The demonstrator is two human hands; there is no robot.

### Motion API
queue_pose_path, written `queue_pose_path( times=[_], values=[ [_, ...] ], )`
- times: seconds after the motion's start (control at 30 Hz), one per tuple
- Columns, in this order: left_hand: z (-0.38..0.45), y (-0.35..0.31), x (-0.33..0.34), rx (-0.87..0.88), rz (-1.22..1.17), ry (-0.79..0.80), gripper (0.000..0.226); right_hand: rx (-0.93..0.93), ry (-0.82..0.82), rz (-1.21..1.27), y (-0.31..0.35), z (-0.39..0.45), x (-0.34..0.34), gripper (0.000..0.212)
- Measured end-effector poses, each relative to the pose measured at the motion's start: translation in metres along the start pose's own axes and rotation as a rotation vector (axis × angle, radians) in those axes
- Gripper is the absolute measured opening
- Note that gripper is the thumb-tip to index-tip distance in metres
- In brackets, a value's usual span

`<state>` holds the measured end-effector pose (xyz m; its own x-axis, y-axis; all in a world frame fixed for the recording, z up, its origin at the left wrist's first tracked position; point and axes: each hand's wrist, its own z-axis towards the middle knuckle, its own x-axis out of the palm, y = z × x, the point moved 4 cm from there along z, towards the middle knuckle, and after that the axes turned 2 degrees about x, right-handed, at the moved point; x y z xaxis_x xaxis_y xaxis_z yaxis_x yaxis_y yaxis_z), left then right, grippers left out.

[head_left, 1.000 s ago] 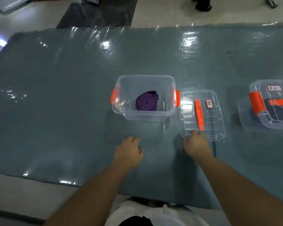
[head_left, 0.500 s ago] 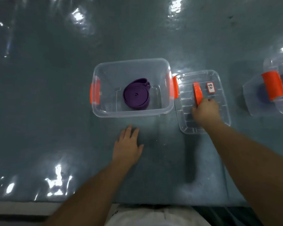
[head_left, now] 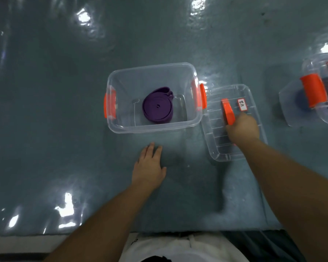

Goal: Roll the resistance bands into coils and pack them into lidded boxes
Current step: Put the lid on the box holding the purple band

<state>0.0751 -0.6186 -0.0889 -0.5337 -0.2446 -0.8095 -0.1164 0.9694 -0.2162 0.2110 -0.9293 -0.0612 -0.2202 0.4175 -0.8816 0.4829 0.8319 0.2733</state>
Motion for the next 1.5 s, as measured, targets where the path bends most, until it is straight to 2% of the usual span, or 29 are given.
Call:
queue_pose_path(
  times=[0.13, 0.23, 0.5, 0.7, 0.83, 0.97, 1.1, 1.3, 1.5],
  values=[
    [-0.002, 0.006, -0.008, 0.018, -0.016, 0.062, 0.081, 0.056, -0.007, 0.079, -0.017, -0.023, 0.0, 0.017],
    [-0.01, 0.01, -0.02, 0.018, -0.066, 0.051, 0.078, 0.099, -0.014, 0.17, -0.021, -0.037, -0.012, 0.015],
    [-0.032, 0.016, -0.074, 0.166, -0.11, -0.083, 0.054, 0.038, -0.176, 0.297, 0.009, -0.06, -0.063, 0.019],
    [-0.048, 0.036, -0.113, 0.174, -0.173, -0.343, 0.043, -0.118, -0.245, 0.323, 0.066, -0.072, -0.09, 0.012],
    [-0.047, 0.055, -0.138, 0.126, -0.275, -0.493, 0.037, -0.28, -0.194, 0.221, 0.11, -0.077, -0.084, 0.02],
    [-0.045, 0.073, -0.157, 0.097, -0.425, -0.592, 0.024, -0.451, -0.077, 0.016, 0.154, -0.081, -0.071, 0.027],
    [-0.037, 0.088, -0.171, 0.013, -0.537, -0.597, 0.024, -0.642, -0.009, -0.162, 0.195, -0.086, -0.063, 0.031],
    [-0.013, 0.102, -0.182, -0.09, -0.736, -0.555, 0.025, -0.822, 0.06, -0.436, 0.24, -0.084, -0.049, 0.038],
    [0.002, 0.089, -0.189, -0.094, -0.743, -0.512, 0.03, -0.883, 0.065, -0.479, 0.248, -0.075, -0.03, 0.042]
  ],
)
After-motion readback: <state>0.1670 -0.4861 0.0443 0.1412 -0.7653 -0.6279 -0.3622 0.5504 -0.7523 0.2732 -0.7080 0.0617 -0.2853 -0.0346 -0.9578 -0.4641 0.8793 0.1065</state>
